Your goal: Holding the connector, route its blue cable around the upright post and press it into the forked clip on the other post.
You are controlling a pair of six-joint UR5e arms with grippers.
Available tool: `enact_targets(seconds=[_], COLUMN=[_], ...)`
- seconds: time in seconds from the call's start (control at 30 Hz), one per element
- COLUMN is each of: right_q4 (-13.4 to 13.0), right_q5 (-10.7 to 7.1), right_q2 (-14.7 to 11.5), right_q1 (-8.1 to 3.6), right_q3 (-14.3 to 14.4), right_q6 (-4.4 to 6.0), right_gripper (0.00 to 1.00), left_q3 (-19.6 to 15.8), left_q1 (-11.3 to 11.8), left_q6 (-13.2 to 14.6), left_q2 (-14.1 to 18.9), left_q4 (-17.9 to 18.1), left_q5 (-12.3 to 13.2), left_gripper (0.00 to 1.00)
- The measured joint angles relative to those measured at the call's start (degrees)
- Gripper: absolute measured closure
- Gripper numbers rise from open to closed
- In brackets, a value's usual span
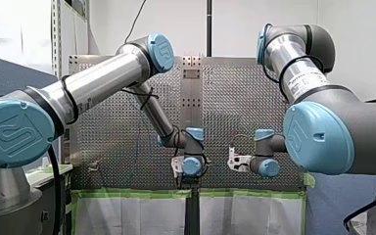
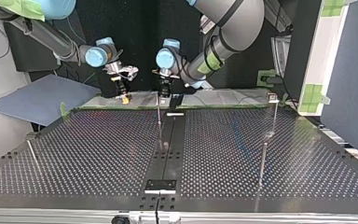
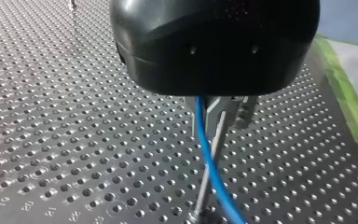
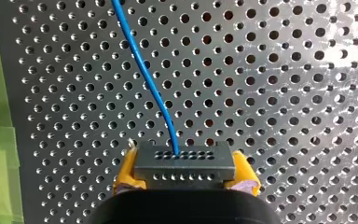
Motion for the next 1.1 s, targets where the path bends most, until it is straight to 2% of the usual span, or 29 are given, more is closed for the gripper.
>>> enact_targets(seconds=[1.1], right_q4=[0.1], right_q5=[0.22], right_q2=[0.1], right_q1=[-0.47], right_q3=[-2.2], right_q6=[0.18], right_gripper=[1.00], left_q3=[0.5], left_q1=[1.4], left_q6=[-0.8], left_q2=[-0.1], left_q4=[-0.5], left_q5=[3.0], left_gripper=[0.95])
